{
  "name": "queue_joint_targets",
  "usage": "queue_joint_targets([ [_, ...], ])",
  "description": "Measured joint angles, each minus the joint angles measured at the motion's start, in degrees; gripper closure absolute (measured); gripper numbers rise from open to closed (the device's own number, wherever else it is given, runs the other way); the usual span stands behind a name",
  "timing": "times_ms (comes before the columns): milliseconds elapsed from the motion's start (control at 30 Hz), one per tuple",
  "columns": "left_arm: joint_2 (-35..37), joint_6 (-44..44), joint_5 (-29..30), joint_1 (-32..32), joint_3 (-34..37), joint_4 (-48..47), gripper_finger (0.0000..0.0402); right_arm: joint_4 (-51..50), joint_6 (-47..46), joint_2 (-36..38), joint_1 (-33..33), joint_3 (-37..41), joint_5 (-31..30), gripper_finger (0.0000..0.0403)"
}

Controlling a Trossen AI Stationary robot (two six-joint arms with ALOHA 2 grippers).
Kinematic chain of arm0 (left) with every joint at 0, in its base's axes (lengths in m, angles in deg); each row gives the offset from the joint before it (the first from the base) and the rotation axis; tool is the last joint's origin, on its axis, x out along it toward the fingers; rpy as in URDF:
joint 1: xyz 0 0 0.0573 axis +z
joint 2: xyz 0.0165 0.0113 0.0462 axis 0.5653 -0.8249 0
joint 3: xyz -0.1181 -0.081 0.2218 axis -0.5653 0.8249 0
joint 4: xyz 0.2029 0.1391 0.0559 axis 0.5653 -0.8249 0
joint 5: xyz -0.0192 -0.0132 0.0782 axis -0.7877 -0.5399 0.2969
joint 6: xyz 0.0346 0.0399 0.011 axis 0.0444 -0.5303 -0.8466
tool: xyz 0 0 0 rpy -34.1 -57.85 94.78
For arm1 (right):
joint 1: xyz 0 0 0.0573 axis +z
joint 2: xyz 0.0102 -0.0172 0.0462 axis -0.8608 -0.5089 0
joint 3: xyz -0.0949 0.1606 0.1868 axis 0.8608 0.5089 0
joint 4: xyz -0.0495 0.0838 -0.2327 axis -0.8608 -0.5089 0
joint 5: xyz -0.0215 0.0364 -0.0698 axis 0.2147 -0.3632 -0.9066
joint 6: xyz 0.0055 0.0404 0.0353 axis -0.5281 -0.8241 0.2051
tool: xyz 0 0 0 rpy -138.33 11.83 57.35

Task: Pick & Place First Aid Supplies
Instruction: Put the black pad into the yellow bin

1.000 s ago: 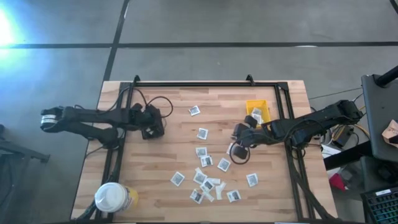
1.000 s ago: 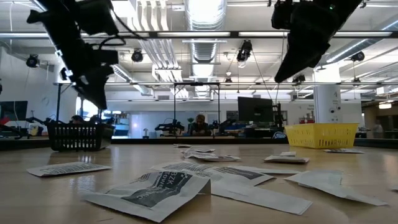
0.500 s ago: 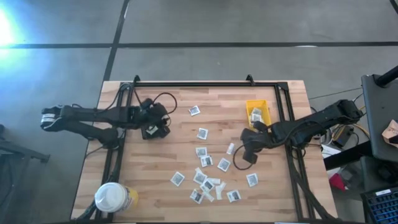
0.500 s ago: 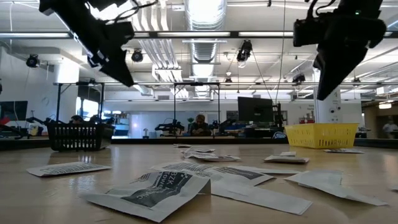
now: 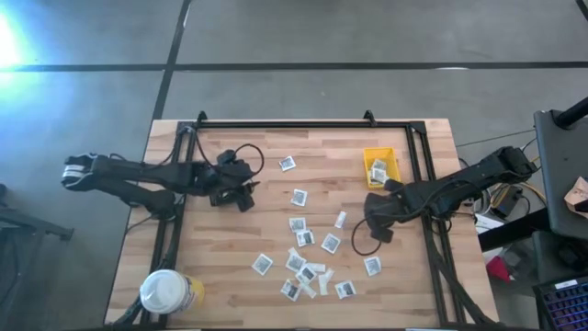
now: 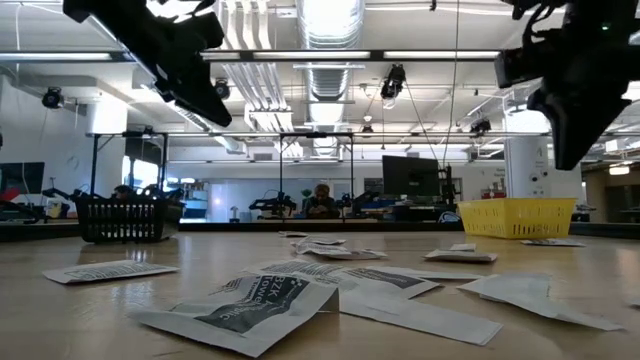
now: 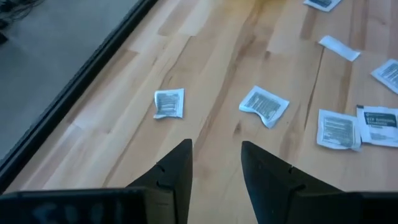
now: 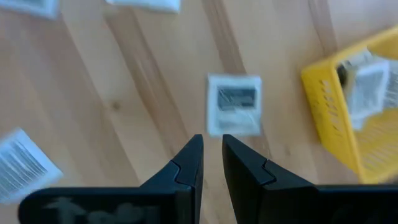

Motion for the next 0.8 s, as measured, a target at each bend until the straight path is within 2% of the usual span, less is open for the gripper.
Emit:
queue_joint_targets([
  [167, -4.6, -2.1, -2.7, 0.0, 0.0, 3.3, 0.0271, -2.6, 1.7, 0.0, 0.0, 0.0, 0.0, 0.0346],
  [467, -13.2, -4.0, -3.0, 0.0, -2.6, 4.2, 0.0271, -2.8, 1.5, 0.0, -0.2, 0.0, 1.1, 0.0345],
  [700, -14.6, -6.1, -8.5, -1.5, -5.0, 3.7, 0.0271, -2.7, 0.2, 0.0, -0.2, 0.0, 3.1, 0.0311],
  [800, -14.5, -6.9, -9.1, -3.2, -5.2, 3.6, 0.0273, -2.5, 0.3, -0.1, -0.2, 0.1, 2.7, 0.0296],
])
